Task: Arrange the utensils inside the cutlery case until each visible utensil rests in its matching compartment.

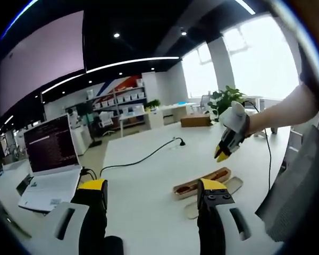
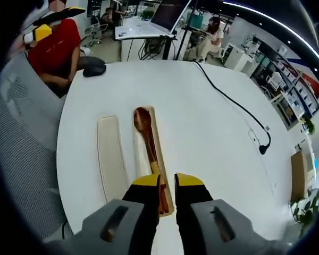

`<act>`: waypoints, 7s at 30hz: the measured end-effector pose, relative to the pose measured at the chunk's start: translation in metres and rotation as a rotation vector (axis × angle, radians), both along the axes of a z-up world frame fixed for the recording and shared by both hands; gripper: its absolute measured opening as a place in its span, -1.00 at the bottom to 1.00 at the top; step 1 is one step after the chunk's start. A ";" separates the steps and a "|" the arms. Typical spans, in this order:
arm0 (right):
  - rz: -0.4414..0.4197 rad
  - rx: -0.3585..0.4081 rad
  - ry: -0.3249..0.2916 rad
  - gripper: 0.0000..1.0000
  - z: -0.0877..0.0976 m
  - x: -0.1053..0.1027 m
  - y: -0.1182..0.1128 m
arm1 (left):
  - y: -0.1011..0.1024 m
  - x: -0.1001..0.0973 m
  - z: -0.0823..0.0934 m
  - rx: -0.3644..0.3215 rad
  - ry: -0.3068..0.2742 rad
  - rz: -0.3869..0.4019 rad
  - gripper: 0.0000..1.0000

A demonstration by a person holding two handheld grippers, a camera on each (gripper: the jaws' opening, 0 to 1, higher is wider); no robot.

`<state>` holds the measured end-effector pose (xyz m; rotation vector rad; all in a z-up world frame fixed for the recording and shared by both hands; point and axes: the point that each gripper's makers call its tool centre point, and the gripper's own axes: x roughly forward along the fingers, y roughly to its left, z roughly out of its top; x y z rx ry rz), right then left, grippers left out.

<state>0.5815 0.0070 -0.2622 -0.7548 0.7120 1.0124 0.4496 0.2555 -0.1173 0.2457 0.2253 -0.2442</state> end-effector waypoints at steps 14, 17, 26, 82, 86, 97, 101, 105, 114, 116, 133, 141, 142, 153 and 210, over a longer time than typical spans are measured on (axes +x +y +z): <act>-0.048 0.029 -0.029 -0.70 0.018 -0.023 -0.023 | -0.001 0.000 0.000 0.018 -0.004 -0.011 0.42; -0.057 0.028 -0.025 -0.62 0.019 -0.035 -0.030 | -0.001 -0.001 0.002 0.020 -0.014 -0.009 0.42; -0.079 0.023 0.004 -0.53 0.003 -0.057 -0.060 | -0.015 0.000 -0.003 0.025 0.011 -0.064 0.43; 0.066 0.134 0.099 -0.07 -0.002 -0.101 -0.026 | -0.018 0.041 -0.103 0.015 0.286 -0.447 0.39; 0.107 0.083 0.115 -0.10 -0.021 -0.095 -0.026 | -0.031 0.041 -0.131 0.055 0.362 -0.532 0.44; 0.177 -0.016 0.183 -0.20 -0.063 -0.084 -0.019 | -0.078 0.043 -0.179 0.070 0.449 -0.708 0.34; 0.199 -0.020 0.183 -0.09 -0.070 -0.083 -0.014 | -0.090 0.048 -0.192 0.073 0.472 -0.734 0.31; 0.226 -0.043 0.190 -0.10 -0.077 -0.082 -0.013 | -0.098 0.051 -0.205 0.129 0.487 -0.763 0.15; 0.231 -0.057 0.218 -0.16 -0.087 -0.076 -0.012 | -0.111 0.054 -0.217 0.046 0.536 -0.779 0.13; 0.237 -0.062 0.226 -0.18 -0.089 -0.076 -0.011 | -0.108 0.054 -0.221 0.091 0.536 -0.785 0.13; 0.267 -0.086 0.290 -0.31 -0.098 -0.088 -0.009 | -0.117 0.038 -0.221 0.133 0.479 -0.848 0.27; 0.169 0.004 0.523 -0.31 -0.091 -0.109 -0.008 | -0.113 0.046 -0.212 0.275 0.351 -0.837 0.22; 0.164 0.009 0.537 -0.31 -0.091 -0.110 -0.008 | -0.114 0.046 -0.210 0.290 0.322 -0.857 0.17; 0.124 0.061 0.809 -0.31 -0.073 -0.133 -0.020 | -0.119 0.031 -0.231 0.525 0.351 -1.053 -0.34; 0.309 -0.081 0.316 -0.64 -0.062 -0.125 -0.012 | -0.139 0.021 -0.224 0.550 0.492 -1.063 -0.92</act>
